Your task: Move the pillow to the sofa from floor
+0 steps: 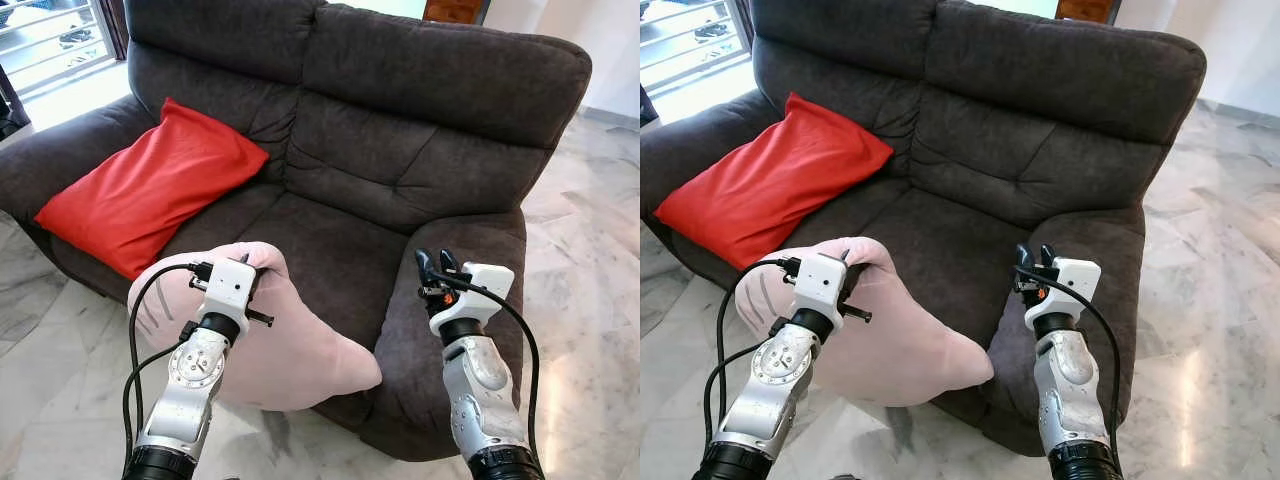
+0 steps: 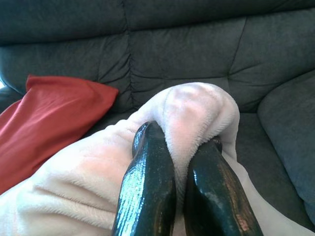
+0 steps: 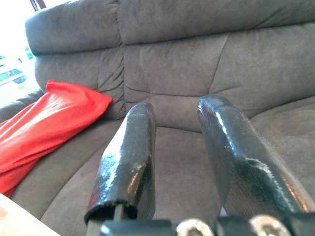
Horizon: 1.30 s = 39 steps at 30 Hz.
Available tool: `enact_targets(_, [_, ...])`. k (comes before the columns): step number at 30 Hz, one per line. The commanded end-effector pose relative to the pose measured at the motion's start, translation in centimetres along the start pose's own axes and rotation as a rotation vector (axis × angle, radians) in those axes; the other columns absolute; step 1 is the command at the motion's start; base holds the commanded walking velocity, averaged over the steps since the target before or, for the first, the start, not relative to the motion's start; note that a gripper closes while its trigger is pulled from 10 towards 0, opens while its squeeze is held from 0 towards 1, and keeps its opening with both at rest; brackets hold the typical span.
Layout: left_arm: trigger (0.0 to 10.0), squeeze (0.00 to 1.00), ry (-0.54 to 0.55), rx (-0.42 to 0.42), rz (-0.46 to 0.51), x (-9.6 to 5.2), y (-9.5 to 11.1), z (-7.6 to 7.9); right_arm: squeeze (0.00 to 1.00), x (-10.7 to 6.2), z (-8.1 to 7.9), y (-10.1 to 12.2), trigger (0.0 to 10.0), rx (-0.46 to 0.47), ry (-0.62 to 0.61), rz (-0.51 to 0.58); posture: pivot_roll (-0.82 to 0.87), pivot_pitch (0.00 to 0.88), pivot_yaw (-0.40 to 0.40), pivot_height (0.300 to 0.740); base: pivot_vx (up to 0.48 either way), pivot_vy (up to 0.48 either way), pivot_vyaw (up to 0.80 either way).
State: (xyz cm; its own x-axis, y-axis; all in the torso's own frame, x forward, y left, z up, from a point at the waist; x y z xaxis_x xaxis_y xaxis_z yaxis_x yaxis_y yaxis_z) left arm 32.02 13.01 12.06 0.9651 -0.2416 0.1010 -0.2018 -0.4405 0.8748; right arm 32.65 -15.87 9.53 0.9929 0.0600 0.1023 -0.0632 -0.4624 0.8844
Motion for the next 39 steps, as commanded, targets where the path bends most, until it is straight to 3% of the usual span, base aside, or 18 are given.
enact_targets(1, [10.0,0.0,0.021,0.005,0.13,1.0,2.9,-0.6,0.0,0.0,0.1,0.6,10.0,-0.012,0.001,0.021,0.03,0.0,-0.053,0.74,0.0,0.0,0.0])
enact_targets(10, [10.0,0.0,-0.025,-0.004,0.144,1.5,3.5,0.0,0.0,0.6,-0.1,0.7,10.0,-0.009,0.002,0.02,0.04,0.0,-0.058,0.74,0.0,0.0,0.0])
enact_targets(20, [10.0,0.0,-0.101,-0.052,0.256,2.3,7.2,0.9,0.0,1.0,0.7,0.8,10.0,-0.044,-0.033,0.002,0.05,0.0,-0.061,0.74,0.0,0.0,0.0])
enact_targets(24, [10.0,0.0,-0.107,-0.065,0.271,2.6,7.7,0.8,0.0,1.2,1.0,0.7,10.0,-0.057,-0.056,-0.011,0.05,0.0,-0.058,0.74,0.0,0.0,0.0])
enact_targets(26, [10.0,0.0,-0.112,-0.069,0.27,2.7,7.8,0.8,0.0,1.2,1.3,0.3,10.0,-0.131,-0.068,-0.052,0.04,0.0,-0.056,0.74,0.0,0.0,0.0])
enact_targets(32, [10.0,0.0,-0.114,-0.088,0.235,2.5,6.9,0.8,0.0,0.7,2.6,-0.8,10.0,-0.169,-0.139,-0.125,0.04,0.0,-0.053,0.74,0.0,0.0,0.0])
enact_targets(35, [10.0,0.0,-0.116,-0.086,0.225,2.3,6.6,0.8,0.0,-0.1,3.9,-2.3,10.0,-0.204,-0.202,-0.23,0.04,0.0,-0.055,0.74,0.0,0.0,0.0])
enact_targets(38, [10.0,0.0,-0.117,-0.087,0.227,2.3,6.7,0.9,0.0,-0.4,4.4,-2.9,10.0,-0.216,-0.223,-0.263,0.04,0.0,-0.055,0.74,0.0,0.0,0.0])
enact_targets(39, [10.0,0.0,-0.116,-0.086,0.227,2.3,6.8,0.8,0.0,-0.8,5.0,-3.8,10.0,-0.235,-0.247,-0.344,0.04,0.0,-0.055,0.74,0.0,0.0,0.0])
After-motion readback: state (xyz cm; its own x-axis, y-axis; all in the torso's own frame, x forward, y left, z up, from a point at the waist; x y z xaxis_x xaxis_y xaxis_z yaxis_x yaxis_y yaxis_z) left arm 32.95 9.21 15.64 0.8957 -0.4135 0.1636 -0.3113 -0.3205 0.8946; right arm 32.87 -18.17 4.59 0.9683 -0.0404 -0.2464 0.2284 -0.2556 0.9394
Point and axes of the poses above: a point about 5 cm out from each wrist's last joint towards the gripper, its own x axis pointing out of the wrist towards the gripper, its own y axis along the axis of the wrist's last joint, z = x × y, the point moved 2 cm from there along x, pointing out of the wrist towards the gripper, and after that the axes turned 15 degrees about x, right-handed, at the moved point
